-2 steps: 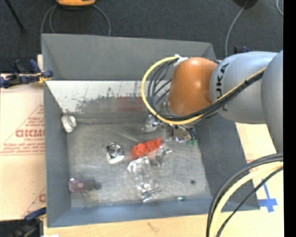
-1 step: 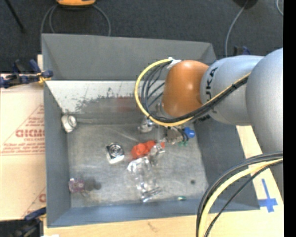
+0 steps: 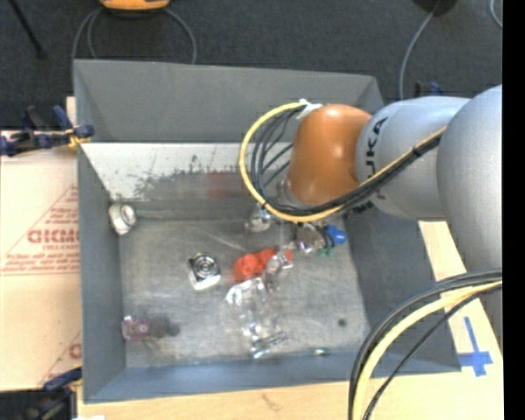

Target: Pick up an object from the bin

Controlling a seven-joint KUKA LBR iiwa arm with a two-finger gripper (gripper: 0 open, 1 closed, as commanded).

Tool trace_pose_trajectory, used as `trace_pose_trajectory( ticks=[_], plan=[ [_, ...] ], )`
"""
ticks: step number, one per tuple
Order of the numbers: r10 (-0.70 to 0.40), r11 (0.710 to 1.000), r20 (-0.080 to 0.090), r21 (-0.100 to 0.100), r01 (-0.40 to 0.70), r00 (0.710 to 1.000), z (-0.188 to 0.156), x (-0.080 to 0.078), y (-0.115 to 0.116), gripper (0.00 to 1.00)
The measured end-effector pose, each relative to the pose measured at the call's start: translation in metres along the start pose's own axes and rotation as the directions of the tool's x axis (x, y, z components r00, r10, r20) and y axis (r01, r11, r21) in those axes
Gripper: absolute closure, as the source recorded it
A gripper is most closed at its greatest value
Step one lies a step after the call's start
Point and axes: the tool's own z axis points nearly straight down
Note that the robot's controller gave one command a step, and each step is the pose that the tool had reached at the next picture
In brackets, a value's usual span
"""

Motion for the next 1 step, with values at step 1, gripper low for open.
trace_pose_trajectory(
  ticks=[1],
  plan=[
    [0.001,1.000,0.010,0.002,-0.001,1.000,-0.0034,-0.0031,-0.0006,1.00]
  ],
)
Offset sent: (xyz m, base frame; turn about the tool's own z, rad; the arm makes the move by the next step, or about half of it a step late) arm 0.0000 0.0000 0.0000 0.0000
